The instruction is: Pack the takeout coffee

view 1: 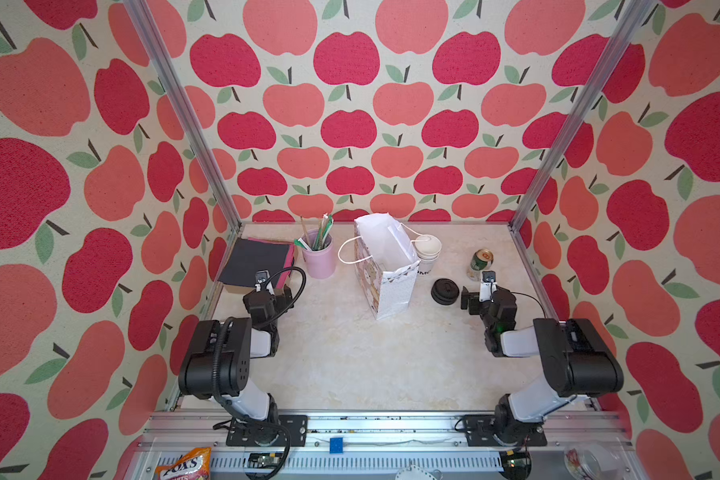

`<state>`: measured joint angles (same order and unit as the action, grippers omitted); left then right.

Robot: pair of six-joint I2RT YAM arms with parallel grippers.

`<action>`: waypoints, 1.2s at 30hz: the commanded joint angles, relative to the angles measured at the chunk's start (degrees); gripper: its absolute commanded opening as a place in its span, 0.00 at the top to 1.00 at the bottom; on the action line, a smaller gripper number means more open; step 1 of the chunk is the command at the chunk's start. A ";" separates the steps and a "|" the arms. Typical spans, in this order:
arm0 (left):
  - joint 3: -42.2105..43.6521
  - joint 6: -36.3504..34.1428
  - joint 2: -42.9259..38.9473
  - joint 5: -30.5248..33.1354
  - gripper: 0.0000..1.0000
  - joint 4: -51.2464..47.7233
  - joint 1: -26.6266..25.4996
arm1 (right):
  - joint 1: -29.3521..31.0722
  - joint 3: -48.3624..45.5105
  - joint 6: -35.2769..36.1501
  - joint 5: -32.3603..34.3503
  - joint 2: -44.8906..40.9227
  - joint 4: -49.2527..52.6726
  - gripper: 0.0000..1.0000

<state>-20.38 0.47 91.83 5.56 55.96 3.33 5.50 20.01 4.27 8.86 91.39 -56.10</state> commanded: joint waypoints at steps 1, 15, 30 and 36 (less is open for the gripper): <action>-0.71 -0.82 0.80 0.56 0.01 1.25 -0.16 | -0.31 0.79 -0.05 -0.96 -0.49 -0.96 0.01; -0.71 -0.83 0.74 0.59 0.01 1.25 -0.17 | -0.29 0.78 0.02 -0.87 -0.51 -0.95 0.01; -0.80 -0.82 0.72 0.50 0.01 1.16 -0.17 | -1.04 1.22 -0.89 -1.44 -0.60 0.01 0.01; -1.24 0.14 0.50 -1.13 0.01 -0.29 1.06 | -1.28 0.86 -1.82 0.89 -0.60 -0.67 0.01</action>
<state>-20.38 0.49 91.83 5.30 55.90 3.92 4.49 20.03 3.77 8.93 91.39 -56.07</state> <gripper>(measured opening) 0.992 0.994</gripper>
